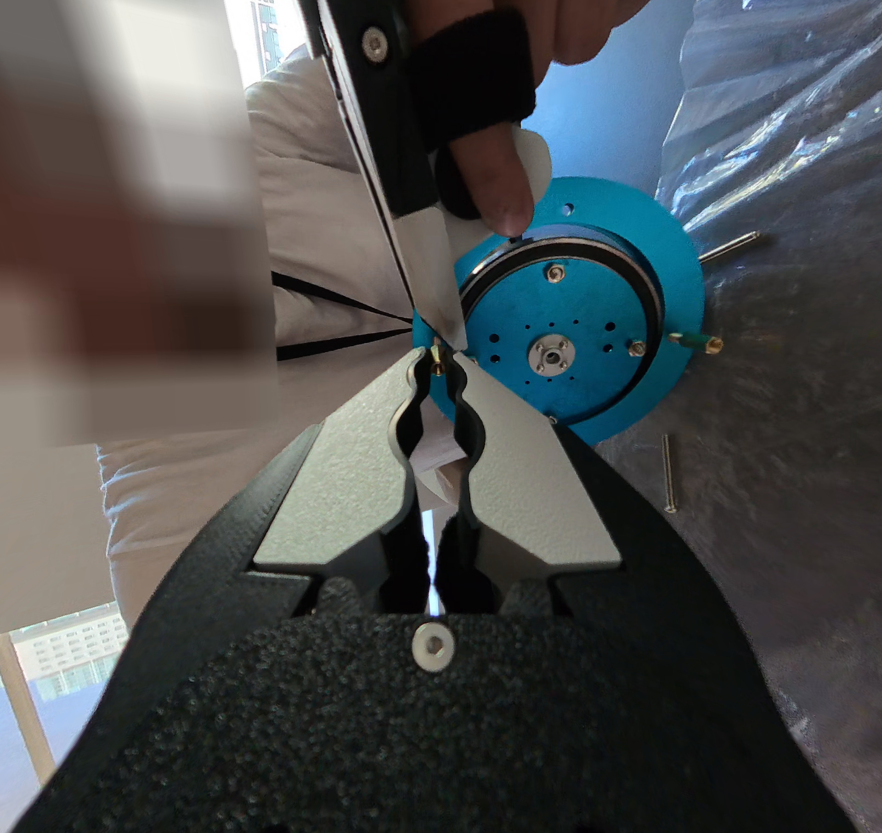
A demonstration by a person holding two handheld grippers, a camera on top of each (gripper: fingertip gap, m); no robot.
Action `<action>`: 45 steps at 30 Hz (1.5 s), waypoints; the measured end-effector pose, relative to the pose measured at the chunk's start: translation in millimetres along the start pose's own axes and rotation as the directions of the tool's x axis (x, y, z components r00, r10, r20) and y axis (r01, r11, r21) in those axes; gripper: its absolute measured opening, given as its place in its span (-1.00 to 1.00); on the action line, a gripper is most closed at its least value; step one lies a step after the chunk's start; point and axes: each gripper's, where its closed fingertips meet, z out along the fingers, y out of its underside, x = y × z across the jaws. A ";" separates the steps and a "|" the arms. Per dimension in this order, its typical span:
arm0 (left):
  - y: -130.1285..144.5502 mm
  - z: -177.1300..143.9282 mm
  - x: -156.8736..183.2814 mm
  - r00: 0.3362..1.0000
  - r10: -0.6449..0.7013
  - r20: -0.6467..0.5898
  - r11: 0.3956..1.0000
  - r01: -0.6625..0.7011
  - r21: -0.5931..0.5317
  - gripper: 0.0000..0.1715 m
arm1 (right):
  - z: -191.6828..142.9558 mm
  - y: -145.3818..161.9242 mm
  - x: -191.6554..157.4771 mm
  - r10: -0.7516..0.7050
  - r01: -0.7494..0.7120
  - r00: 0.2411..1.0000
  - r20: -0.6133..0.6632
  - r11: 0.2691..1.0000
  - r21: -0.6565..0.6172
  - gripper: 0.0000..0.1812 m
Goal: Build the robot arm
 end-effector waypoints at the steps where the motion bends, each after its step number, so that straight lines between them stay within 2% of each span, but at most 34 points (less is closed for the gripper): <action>1: 0.2 0.1 0.9 1.000 -0.012 -0.007 1.000 0.012 0.003 -0.79 | 1.6 0.0 0.7 -0.001 0.001 1.000 -0.005 1.000 0.002 -0.96; 4: 3.0 2.0 1.8 1.000 -0.024 -0.005 1.000 0.024 -0.009 -0.76 | 4.2 0.9 3.2 0.000 0.000 1.000 -0.027 1.000 0.000 -0.96; 9: 4.0 2.8 0.9 0.999 0.038 0.014 0.999 -0.038 -0.038 -0.79 | 3.0 1.9 2.8 0.025 -0.024 1.000 -0.003 1.000 0.017 -0.96; 16: -2.0 1.1 -1.1 0.997 0.073 0.037 0.997 -0.072 -0.019 -0.83 | -1.9 2.2 -4.4 0.066 -0.067 0.998 0.005 0.998 0.019 -0.96; 19: -1.7 3.4 2.3 0.995 0.093 0.030 0.996 -0.092 -0.020 -0.82 | 0.8 5.7 -7.2 -0.003 0.003 1.000 0.005 1.000 -0.023 -0.91; 22: -1.5 3.5 3.2 0.995 0.097 0.029 0.995 -0.097 -0.022 -0.83 | -1.7 9.6 -12.0 -0.211 0.211 0.977 0.004 0.976 -0.053 -0.78; 24: -1.5 3.3 3.2 0.995 0.094 0.027 0.995 -0.093 -0.019 -0.82 | -6.7 10.3 -11.0 -0.374 0.372 0.927 -0.016 0.927 -0.047 -0.77; 26: -1.3 2.8 3.9 0.996 0.086 0.022 0.996 -0.086 -0.010 -0.82 | -11.3 4.3 -6.6 -0.541 0.543 0.839 -0.056 0.840 0.007 -0.91; 28: -1.2 1.6 3.2 0.997 0.071 0.020 0.997 -0.071 0.004 -0.82 | -15.6 -4.2 -6.7 -0.718 0.726 0.688 -0.105 0.684 0.076 -0.90; 30: -1.5 0.0 0.7 0.999 0.044 0.019 0.999 -0.045 0.022 -0.82 | -20.2 -14.5 -6.9 -0.854 0.877 0.481 -0.199 0.462 0.133 -0.83; 31: -1.9 -0.4 -0.7 0.999 0.029 0.016 0.999 -0.030 0.030 -0.82 | -21.3 -16.9 -8.2 -0.886 0.914 0.403 -0.231 0.376 0.153 -0.75; 33: -2.5 -1.1 -4.0 1.000 -0.006 0.006 0.999 0.005 0.052 -0.82 | -21.4 -24.7 -1.5 -0.897 0.948 0.314 -0.311 0.280 0.150 -0.49; 34: -2.7 -1.6 -6.1 1.000 -0.023 0.003 0.998 0.023 0.064 -0.82 | -20.9 -27.5 -0.1 -0.897 0.956 0.288 -0.335 0.247 0.161 -0.38; 38: -2.9 -4.8 -10.8 0.995 -0.099 -0.032 0.988 0.102 0.119 -0.82 | -18.5 -16.7 -5.4 -0.931 0.956 0.249 -0.267 0.192 0.223 -0.33; 42: -3.0 -6.7 -14.7 0.989 -0.135 -0.052 0.980 0.142 0.142 -0.82 | -34.3 -13.0 -13.2 -0.937 0.930 0.248 -0.246 0.159 0.331 -0.60; 43: -3.0 -6.6 -15.1 0.989 -0.136 -0.053 0.980 0.142 0.142 -0.82 | -36.1 -10.7 -12.5 -0.946 0.931 0.231 -0.228 0.147 0.335 -0.68; 45: -3.2 -6.4 -15.4 0.988 -0.140 -0.059 0.978 0.147 0.145 -0.82 | -33.7 -10.6 -4.5 -0.953 0.941 0.230 -0.196 0.167 0.294 -0.72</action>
